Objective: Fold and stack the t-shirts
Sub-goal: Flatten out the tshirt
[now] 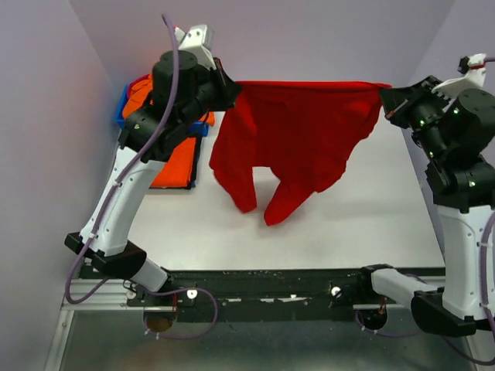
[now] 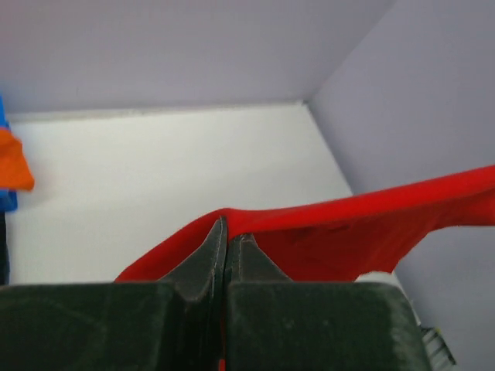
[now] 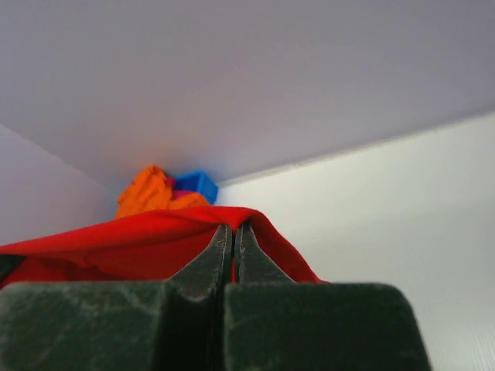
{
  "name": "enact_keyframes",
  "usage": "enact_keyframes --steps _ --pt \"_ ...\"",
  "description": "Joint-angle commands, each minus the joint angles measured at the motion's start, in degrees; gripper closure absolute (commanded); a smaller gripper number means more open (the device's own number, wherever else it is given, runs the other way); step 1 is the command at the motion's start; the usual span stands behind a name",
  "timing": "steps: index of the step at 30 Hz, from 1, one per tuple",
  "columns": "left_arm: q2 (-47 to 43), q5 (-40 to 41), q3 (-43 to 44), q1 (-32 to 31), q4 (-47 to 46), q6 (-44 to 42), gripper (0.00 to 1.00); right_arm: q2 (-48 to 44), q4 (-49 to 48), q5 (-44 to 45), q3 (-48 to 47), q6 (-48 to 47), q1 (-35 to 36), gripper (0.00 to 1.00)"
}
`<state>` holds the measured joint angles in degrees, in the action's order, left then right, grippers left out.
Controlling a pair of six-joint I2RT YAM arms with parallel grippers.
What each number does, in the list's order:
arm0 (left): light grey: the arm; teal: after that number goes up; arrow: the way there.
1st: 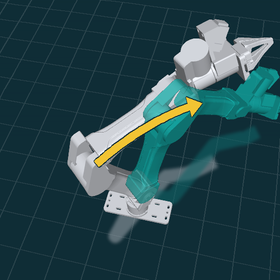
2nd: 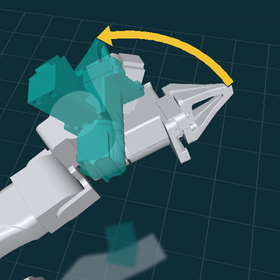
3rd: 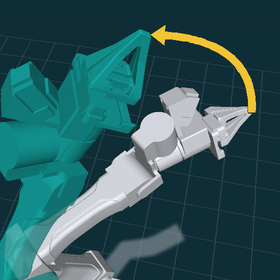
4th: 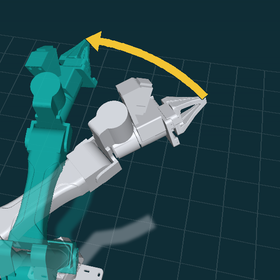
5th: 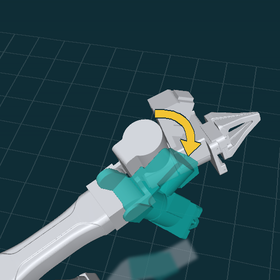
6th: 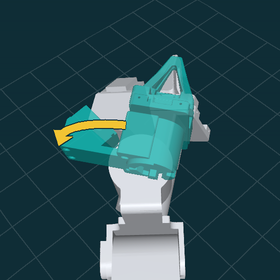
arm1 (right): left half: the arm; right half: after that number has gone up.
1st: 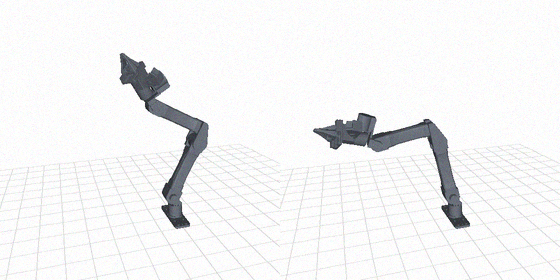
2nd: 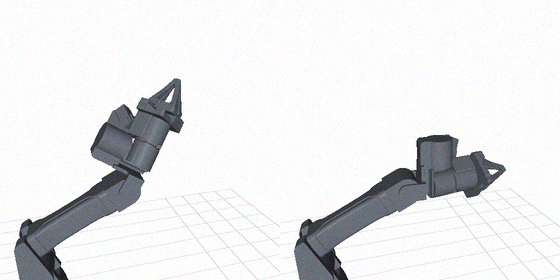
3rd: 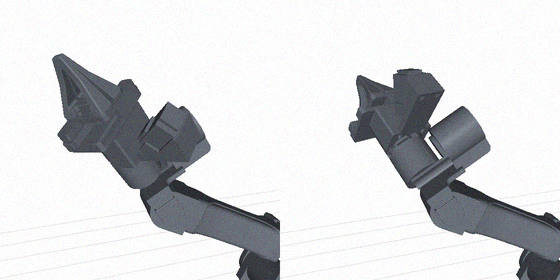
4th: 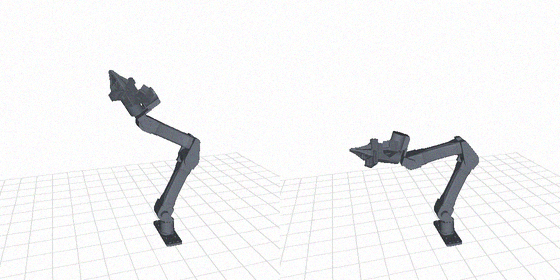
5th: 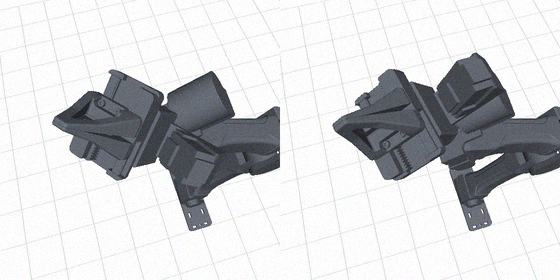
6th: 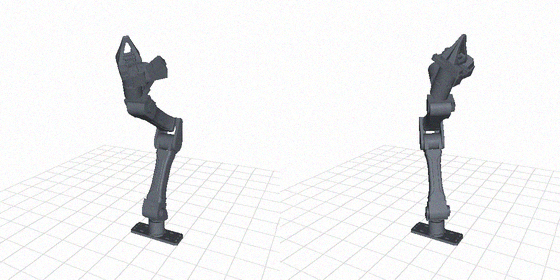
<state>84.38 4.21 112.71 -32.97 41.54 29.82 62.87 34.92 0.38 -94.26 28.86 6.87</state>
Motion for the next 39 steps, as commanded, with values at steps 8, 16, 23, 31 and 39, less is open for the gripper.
enact_keyframes --steps 8,16,23,31,39 --pt "-8.16 -3.07 -0.16 0.89 12.35 -3.29 1.00 -11.26 7.62 -4.69 -3.40 -3.46 -1.16 0.99" --pt "-9.33 -2.45 -1.54 0.89 12.16 -3.81 1.00 -15.07 9.65 -1.18 -2.60 -5.22 -1.16 0.99" --pt "11.65 -0.78 13.74 1.50 7.77 -5.83 1.00 3.37 6.84 3.04 -5.84 -4.17 -1.25 0.99" --pt "30.34 -6.82 38.31 8.79 2.88 -3.46 1.00 22.71 10.77 -1.68 -32.35 -2.68 -4.23 0.99" --pt "12.49 -12.19 16.95 10.39 -11.75 -7.32 1.00 18.71 9.13 -9.08 -31.20 -1.35 -6.52 0.99"
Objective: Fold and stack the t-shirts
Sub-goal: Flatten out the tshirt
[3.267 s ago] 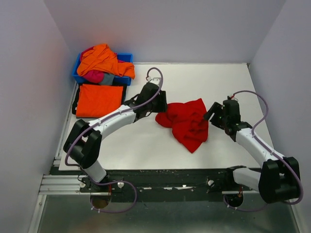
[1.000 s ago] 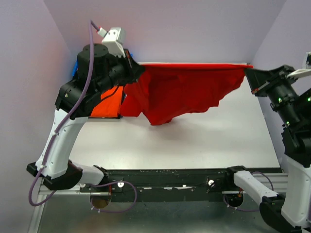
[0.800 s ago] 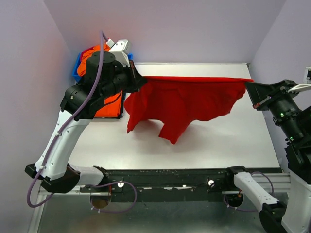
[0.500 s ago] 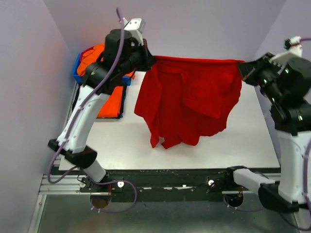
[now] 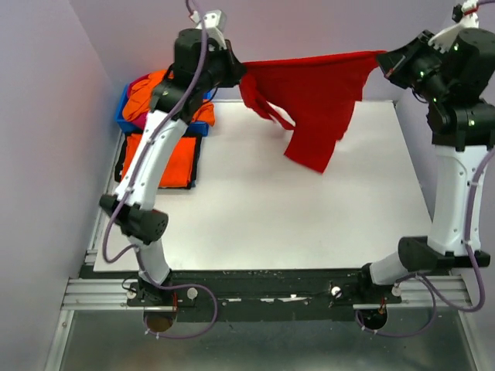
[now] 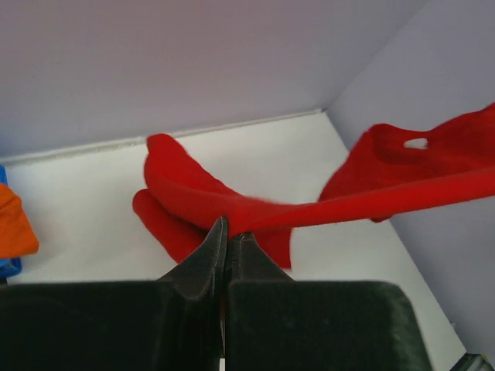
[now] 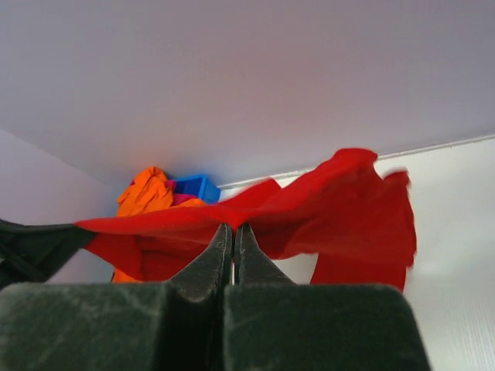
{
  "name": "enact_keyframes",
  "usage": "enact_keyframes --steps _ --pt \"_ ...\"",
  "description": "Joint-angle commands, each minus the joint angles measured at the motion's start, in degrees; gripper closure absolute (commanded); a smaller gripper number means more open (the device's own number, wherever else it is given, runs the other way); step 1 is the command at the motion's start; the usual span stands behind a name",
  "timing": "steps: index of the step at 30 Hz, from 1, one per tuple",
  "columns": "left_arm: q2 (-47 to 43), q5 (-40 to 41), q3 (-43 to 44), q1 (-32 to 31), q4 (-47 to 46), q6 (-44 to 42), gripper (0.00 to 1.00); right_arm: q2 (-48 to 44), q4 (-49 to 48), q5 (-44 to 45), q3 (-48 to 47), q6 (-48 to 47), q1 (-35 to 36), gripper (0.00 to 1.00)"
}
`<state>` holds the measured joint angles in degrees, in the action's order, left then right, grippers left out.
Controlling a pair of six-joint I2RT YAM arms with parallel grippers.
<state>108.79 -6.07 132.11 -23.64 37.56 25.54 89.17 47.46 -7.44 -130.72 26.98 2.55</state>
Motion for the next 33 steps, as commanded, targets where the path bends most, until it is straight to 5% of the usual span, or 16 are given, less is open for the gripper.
enact_keyframes --steps 1,9,14,16,20,22,27,33 --pt "-13.50 -2.28 -4.39 0.79 -7.07 -3.04 1.00 -9.86 -4.30 -1.43 8.43 0.96 -2.11 0.99" --pt "-30.82 2.63 -41.89 -6.32 -10.66 -1.99 1.00 -34.21 -7.65 -1.26 36.11 1.23 -2.11 0.99" --pt "-34.26 2.56 -59.40 -10.90 -15.67 0.38 0.98 -43.36 -7.21 -2.40 50.80 1.32 -2.11 0.99" --pt "-33.82 1.15 -62.93 -12.13 -16.99 1.26 0.89 -45.04 -6.60 -3.54 54.84 2.02 -2.19 0.99" --pt "-32.15 0.09 -66.10 -13.10 -18.49 2.58 0.49 -44.44 -7.03 -3.37 62.41 2.99 -2.11 0.99" --pt "-32.41 1.14 -67.07 -13.27 -17.97 3.37 0.41 -42.42 -7.47 -3.02 64.52 3.34 -2.19 0.99" --pt "-36.36 5.62 -72.34 -13.19 -15.07 5.39 0.30 -38.63 -7.82 2.94 68.39 4.48 -2.19 0.99" --pt "-39.88 6.34 -82.79 -13.28 -12.95 9.26 0.35 -39.42 -11.42 8.94 75.42 6.15 -2.11 0.99"
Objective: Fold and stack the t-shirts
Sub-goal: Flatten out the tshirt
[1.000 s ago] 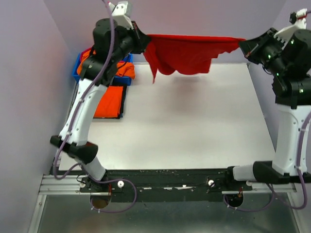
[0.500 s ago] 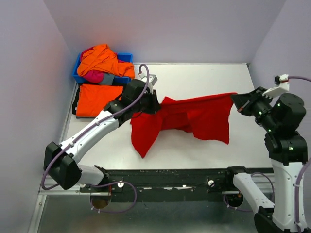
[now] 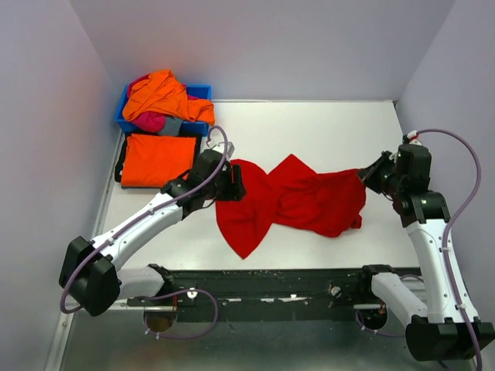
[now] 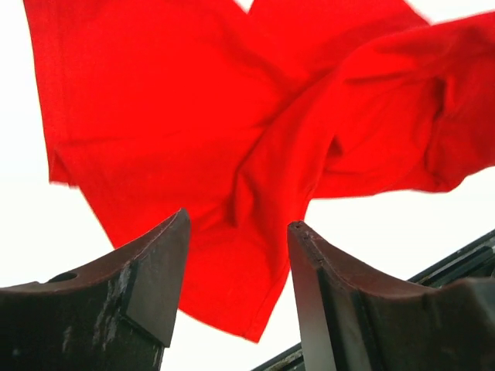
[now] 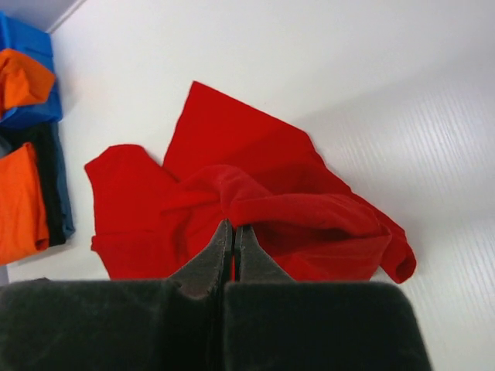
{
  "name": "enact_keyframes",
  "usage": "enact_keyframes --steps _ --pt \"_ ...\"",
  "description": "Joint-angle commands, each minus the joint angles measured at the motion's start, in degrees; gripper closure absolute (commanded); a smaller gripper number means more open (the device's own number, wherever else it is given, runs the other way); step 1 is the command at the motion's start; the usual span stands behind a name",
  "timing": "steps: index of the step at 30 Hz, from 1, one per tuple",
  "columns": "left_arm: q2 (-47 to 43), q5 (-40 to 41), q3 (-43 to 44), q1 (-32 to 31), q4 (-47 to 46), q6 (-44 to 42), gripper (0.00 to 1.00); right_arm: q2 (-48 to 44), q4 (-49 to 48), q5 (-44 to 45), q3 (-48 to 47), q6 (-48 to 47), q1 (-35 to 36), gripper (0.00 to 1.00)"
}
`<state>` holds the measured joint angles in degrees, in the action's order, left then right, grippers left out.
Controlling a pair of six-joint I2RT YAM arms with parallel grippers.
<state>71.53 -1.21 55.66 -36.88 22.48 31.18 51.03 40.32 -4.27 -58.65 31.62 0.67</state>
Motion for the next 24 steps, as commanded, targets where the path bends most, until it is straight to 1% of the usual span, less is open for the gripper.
enact_keyframes --steps 1,6,7,9,12,16,17,21,24 --pt "-3.40 1.22 -8.18 -0.03 2.22 4.67 0.36 -1.28 -5.06 5.59 4.50 1.61 -0.23 0.99" --pt "-8.50 1.30 -16.80 -0.03 5.02 12.22 0.38 -2.33 -9.02 5.15 9.95 3.10 -0.32 0.99" --pt "-9.12 -0.27 -18.12 -0.12 4.94 13.37 0.37 -2.59 -9.81 5.06 10.74 3.45 -0.32 0.99" --pt "-9.82 -1.86 -20.05 -0.21 4.59 16.01 0.36 -3.04 -10.96 4.71 11.89 3.63 -0.23 0.99" --pt "-9.74 -1.95 -21.99 -0.99 4.50 19.09 0.35 -2.95 -11.49 4.62 12.60 3.80 -0.23 0.99" --pt "-7.46 -2.57 -23.23 -1.09 2.75 20.32 0.34 -3.04 -11.92 4.62 13.56 4.16 -0.32 0.99" --pt "-6.67 -2.31 -23.05 -1.09 2.31 20.32 0.34 -3.12 -12.45 3.06 14.09 4.33 -0.32 0.99" --pt "-2.11 -0.46 -21.91 -1.00 -0.94 20.32 0.34 -3.04 -13.77 2.17 15.23 4.68 -0.23 0.99" --pt "2.72 0.42 -21.12 -0.73 -4.71 20.23 0.42 -2.34 -14.21 1.90 15.50 4.68 -0.32 0.99"
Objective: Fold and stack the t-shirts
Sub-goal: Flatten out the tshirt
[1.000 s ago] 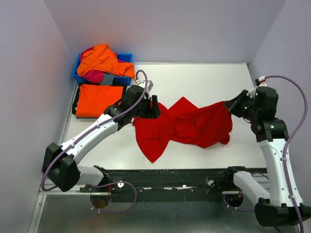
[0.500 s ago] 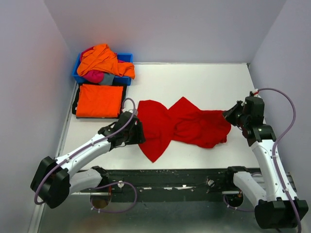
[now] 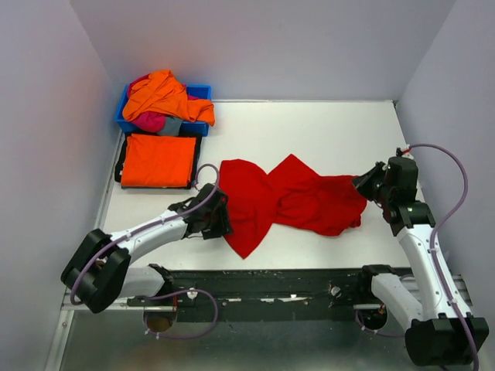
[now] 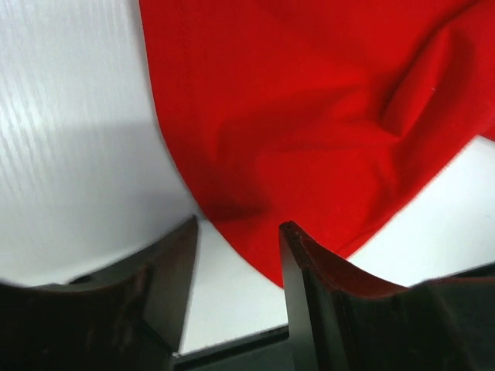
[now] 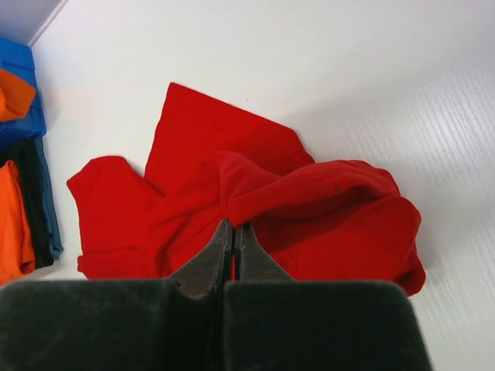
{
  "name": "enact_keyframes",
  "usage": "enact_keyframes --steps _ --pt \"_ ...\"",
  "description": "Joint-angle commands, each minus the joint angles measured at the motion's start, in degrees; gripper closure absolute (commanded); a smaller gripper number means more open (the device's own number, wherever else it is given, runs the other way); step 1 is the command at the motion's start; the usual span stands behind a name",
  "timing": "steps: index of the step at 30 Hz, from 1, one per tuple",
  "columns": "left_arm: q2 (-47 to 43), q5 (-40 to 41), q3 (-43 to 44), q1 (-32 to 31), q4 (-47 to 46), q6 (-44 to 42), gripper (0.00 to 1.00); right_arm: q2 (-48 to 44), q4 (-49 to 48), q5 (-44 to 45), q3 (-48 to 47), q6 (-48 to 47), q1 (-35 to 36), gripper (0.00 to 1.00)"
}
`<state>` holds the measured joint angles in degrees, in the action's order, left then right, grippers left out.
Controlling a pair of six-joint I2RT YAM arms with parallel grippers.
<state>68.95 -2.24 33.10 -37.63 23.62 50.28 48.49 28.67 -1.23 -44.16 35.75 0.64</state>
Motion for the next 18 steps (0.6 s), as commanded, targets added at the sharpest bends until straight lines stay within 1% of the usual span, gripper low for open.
enact_keyframes --steps 1,3,4,5,7,8,9,11,16,18 --pt "6.97 1.28 1.35 0.53 -7.78 1.57 0.44 0.64 -2.56 -0.88 1.09 0.64 -0.29 0.99" --pt "10.84 -0.74 1.96 2.46 -10.86 1.75 0.48 1.34 -3.00 -0.70 1.09 0.73 -0.29 0.99" --pt "13.12 -0.66 2.49 3.34 -11.83 1.66 0.51 1.95 -3.18 -0.70 1.18 0.81 -0.21 0.99" --pt "14.45 -0.57 3.10 4.57 -12.80 1.49 0.57 2.22 -3.35 -0.44 1.18 0.90 -0.29 0.99" --pt "16.47 -1.27 3.90 7.82 -15.43 0.44 0.76 3.01 -4.23 0.18 1.27 1.08 -0.29 0.99" --pt "17.70 -1.80 4.94 9.92 -16.14 -0.35 0.90 3.36 -4.84 0.53 1.27 1.25 -0.29 0.99" --pt "18.84 -2.15 6.09 11.42 -16.49 -1.32 1.00 3.97 -5.37 0.97 1.18 1.34 -0.21 0.99" --pt "21.48 -1.54 10.82 14.41 -15.10 -3.43 1.00 5.99 -6.34 2.71 0.48 1.96 -0.29 0.99" --pt "29.39 1.71 27.07 17.05 -7.73 -7.91 1.00 15.47 -8.01 4.22 -5.57 2.66 -0.21 0.99" --pt "31.15 4.26 31.56 18.37 -4.82 -9.14 1.00 19.35 -7.66 4.31 -8.47 2.75 -0.21 0.99"
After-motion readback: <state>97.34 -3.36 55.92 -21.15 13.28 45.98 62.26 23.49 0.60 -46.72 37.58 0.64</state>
